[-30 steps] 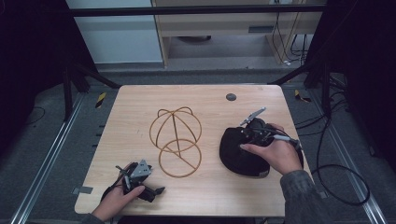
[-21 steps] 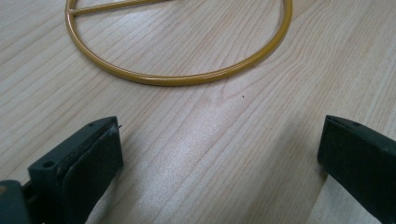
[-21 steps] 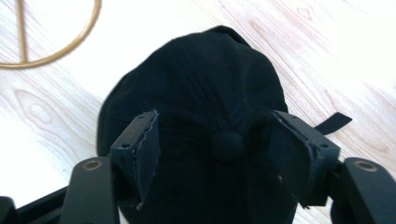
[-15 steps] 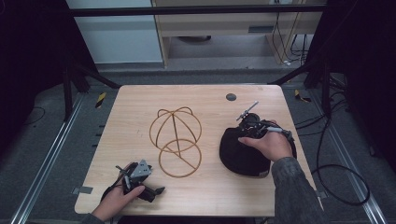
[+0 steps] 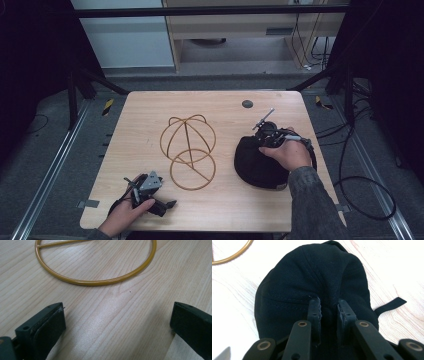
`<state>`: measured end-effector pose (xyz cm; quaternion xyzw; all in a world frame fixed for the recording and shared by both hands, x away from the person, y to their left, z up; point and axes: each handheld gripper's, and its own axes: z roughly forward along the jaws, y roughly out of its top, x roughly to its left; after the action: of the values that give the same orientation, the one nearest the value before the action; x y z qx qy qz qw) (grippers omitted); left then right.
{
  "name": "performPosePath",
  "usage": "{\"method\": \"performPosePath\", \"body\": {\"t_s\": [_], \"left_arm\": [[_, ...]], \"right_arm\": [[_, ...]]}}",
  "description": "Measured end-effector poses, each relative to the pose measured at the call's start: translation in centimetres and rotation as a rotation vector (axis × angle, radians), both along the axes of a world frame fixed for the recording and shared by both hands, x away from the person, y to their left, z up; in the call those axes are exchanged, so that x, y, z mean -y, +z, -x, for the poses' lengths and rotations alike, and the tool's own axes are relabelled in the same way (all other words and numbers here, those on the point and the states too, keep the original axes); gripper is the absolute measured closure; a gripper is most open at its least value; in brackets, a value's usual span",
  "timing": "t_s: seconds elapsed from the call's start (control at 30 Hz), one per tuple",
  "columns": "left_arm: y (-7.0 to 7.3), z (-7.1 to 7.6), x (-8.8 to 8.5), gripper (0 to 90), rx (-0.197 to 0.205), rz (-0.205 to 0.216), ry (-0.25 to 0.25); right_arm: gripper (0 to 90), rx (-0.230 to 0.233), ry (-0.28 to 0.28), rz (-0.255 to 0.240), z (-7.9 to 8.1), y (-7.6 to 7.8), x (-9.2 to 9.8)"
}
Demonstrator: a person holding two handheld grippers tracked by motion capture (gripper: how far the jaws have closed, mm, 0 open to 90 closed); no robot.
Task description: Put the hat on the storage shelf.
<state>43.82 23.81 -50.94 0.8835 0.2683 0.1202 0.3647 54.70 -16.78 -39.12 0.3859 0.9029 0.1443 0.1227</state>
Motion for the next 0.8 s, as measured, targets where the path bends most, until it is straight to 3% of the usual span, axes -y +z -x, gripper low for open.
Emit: {"method": "performPosePath", "body": {"t_s": [0.17, 0.33, 0.53, 0.8], "left_arm": [[0.0, 0.0, 0.0, 0.0, 0.0, 0.0, 0.0], [0.0, 0.0, 0.0, 0.0, 0.0, 0.0, 0.0], [0.0, 0.0, 0.0, 0.0, 0.0, 0.0, 0.0], [0.0, 0.0, 0.0, 0.0, 0.0, 0.0, 0.0]], "right_arm": [[76.8, 0.007, -0.001, -0.014, 0.4, 0.4, 0.3], [76.8, 0.041, 0.005, -0.048, 1.3, 1.9, 1.0], [76.8, 0.099, 0.008, -0.127, 2.7, 4.3, 1.7], [76.7, 0.192, 0.024, -0.157, 4.6, 7.2, 2.0]]}}
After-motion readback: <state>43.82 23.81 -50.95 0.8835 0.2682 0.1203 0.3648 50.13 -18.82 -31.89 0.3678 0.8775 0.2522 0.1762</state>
